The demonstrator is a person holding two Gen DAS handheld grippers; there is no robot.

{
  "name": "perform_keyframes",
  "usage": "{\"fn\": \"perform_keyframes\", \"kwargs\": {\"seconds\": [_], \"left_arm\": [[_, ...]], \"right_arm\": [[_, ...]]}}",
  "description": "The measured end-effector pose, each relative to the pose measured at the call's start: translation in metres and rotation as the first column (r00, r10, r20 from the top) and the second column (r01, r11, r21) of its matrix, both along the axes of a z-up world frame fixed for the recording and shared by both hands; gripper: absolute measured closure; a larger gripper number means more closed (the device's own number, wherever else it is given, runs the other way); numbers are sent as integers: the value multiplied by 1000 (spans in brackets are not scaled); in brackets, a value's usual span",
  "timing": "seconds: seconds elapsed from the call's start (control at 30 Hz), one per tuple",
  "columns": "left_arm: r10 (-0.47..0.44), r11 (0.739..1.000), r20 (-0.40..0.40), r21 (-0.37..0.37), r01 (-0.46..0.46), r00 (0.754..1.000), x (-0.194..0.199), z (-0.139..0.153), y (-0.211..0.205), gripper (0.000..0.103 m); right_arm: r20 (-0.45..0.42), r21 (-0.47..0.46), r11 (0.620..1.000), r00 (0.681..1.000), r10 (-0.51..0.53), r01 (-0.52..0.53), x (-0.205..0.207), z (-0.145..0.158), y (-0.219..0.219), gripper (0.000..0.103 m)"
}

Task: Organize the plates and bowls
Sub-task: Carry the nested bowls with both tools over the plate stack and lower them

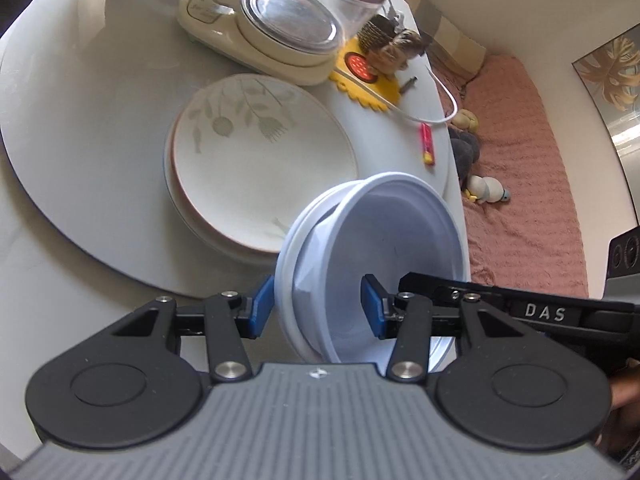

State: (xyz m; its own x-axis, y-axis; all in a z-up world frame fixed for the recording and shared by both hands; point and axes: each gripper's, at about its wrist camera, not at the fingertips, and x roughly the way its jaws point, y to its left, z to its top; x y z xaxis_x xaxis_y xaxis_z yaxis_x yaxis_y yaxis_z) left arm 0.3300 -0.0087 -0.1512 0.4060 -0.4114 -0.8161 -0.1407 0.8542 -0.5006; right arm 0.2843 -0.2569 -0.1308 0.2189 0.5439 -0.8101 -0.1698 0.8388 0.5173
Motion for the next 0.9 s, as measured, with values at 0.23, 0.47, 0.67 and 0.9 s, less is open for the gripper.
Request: {"fn": "perform_keyframes", "kwargs": {"seconds": [0.23, 0.47, 0.67, 0.9], "left_arm": [[-29, 997, 39, 78, 25, 999, 24, -3, 3, 51], [-18, 997, 20, 73, 16, 1000, 44, -25, 13, 51], [-2, 997, 6, 71, 1, 1000, 66, -39, 25, 51], [36, 999, -21, 40, -36, 999, 86, -61, 38, 51]], "right_arm": [[21, -14, 1000, 1000, 6, -6, 30, -8, 20, 83], [8, -32, 999, 1000, -4, 4, 52, -23, 32, 83], [5, -36, 999, 1000, -19, 19, 70, -34, 45, 83], [11, -66, 997, 999, -39, 40, 83, -46, 58, 83]]}}
